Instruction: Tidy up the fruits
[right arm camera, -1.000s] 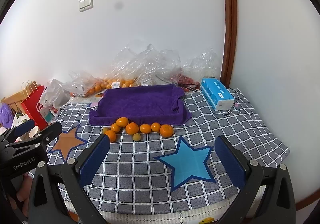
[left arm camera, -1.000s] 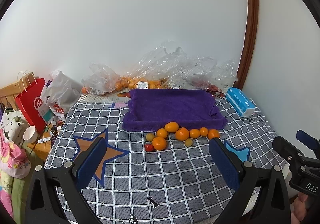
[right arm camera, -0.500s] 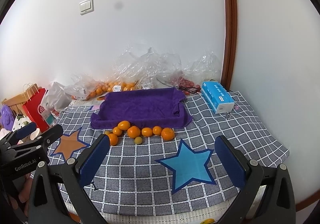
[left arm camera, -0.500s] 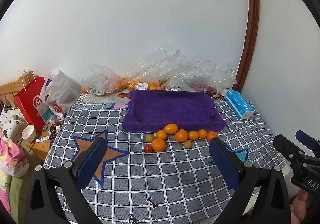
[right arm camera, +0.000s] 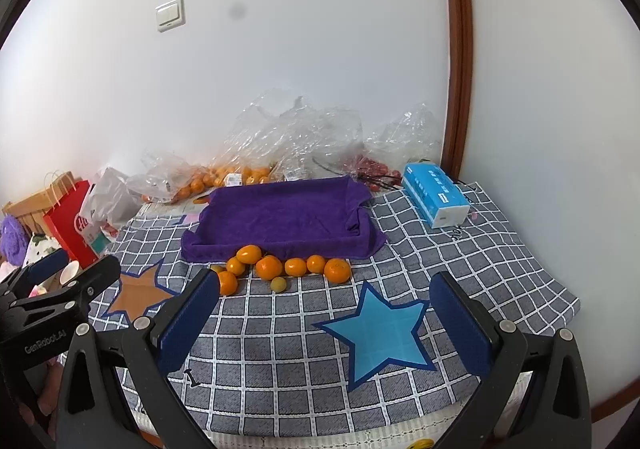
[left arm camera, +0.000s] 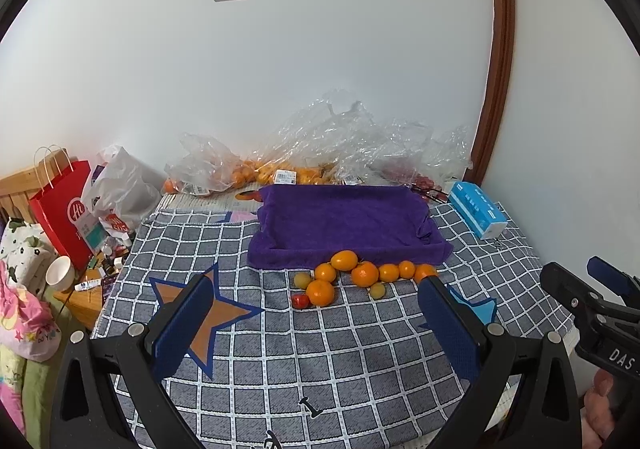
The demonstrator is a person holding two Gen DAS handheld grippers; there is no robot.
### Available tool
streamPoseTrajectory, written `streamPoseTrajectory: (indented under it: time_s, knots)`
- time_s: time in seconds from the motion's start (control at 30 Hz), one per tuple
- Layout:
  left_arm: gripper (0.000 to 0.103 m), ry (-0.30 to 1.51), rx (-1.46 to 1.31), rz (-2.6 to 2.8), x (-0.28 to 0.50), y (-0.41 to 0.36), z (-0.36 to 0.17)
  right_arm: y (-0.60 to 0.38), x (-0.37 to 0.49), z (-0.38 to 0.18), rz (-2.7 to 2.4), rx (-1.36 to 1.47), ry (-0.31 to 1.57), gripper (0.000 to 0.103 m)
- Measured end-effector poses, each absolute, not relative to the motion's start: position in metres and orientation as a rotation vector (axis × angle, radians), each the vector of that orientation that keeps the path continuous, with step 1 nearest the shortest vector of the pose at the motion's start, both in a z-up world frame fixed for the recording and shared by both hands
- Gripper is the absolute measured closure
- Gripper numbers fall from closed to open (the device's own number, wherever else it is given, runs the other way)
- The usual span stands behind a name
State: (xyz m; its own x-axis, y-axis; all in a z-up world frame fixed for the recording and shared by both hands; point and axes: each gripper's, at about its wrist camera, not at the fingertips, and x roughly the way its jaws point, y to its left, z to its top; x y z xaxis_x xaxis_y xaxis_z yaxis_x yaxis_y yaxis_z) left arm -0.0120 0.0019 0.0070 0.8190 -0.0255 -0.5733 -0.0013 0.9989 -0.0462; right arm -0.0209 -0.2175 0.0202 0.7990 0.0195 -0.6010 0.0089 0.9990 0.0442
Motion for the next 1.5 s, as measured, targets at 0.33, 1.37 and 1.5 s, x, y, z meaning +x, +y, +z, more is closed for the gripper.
streamPoseTrajectory:
  time_s: [0.33,1.37,1.5]
  knots:
    - [0.0,0.611,-0.052,-0.014,-0.008,0.003,0.008,-0.219,-0.013,0.02,-0.01,0.028,0.628,0.0]
    - [0.007,0.767,-0.044,-0.025,0.102,0.032,-0.066,-0.238,0.106,-0.081,-0.003,0.029,0.797,0.007]
    - [0.007,0.802,-0.064,-0.023,0.115,0.04,-0.086,-0.238,0.118,-0.101,0.006,-0.001,0.814,0.009]
